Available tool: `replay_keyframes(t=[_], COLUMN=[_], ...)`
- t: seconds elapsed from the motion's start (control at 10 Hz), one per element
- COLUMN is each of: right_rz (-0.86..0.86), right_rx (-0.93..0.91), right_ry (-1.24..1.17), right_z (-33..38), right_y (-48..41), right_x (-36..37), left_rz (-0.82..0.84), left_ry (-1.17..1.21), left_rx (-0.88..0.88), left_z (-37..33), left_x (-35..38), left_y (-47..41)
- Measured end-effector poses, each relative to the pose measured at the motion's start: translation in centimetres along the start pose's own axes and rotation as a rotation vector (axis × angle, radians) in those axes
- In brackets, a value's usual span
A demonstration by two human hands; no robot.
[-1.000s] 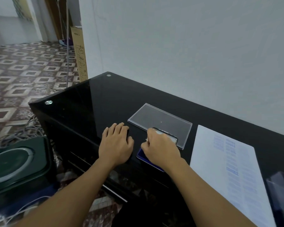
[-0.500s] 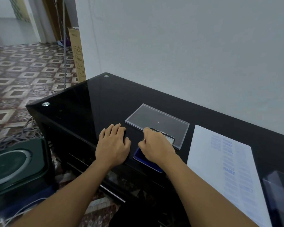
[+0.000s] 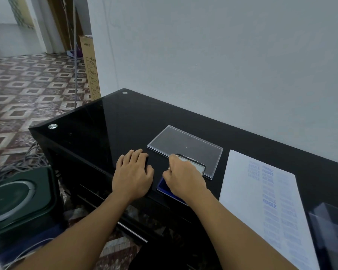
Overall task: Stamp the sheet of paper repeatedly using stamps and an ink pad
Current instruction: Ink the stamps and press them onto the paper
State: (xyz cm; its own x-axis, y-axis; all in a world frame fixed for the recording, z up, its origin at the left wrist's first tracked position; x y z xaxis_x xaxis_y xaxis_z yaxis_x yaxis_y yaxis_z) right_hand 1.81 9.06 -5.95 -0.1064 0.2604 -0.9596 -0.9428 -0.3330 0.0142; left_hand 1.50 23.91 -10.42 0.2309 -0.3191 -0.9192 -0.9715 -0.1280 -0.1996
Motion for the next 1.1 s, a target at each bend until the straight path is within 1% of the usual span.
replay_keyframes(t=[0.2,0.7,0.8,0.9,1.0,1.1], right_rz=[0.025,-0.018,0.015,-0.029,-0.061,-0.026], right_rx=[0.023,0.015,0.003,0.013,0.050,0.108], right_ry=[-0.044,-0.034,-0.057,-0.110,-0.133,-0.151], right_z=[-0.3,0.2,0.2,-0.3,-1.4,-2.9], right_y=[-0.3,1.9,1.8,1.9,3.0,4.8], right_x=[0.0,-0.3,-0.2,-1.1,-2.1,-2.7], left_rz=[0.001,-0.003,0.005,0.010,0.027,0.069], left_ry=[0.005,0.015,0.008,0.007,0.032,0.067], left_rx=[-0.002,0.009,0.011,0.008,0.006,-0.006], left_z=[-0.1,0.0,0.0,0.1,0.1,0.3], left_x=[-0.1,0.0,0.1,0.1,-0.1,-0.1], left_y=[0.0,0.0,0.0,0.0,0.0,-0.3])
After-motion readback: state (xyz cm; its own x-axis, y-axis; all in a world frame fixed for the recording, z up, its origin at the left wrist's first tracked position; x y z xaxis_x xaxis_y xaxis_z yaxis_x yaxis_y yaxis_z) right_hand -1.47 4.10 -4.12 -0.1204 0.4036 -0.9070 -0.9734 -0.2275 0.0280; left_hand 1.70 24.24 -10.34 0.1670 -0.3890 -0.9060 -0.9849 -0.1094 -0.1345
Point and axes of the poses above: each hand's wrist, its own y-axis away from the middle knuckle, its own x-axis out of the palm, z = x × y, the point moved 7 cm from there along -y, towards the middle knuckle, and after that the axes turned 4 degrees about z, right-handed, at the moved point
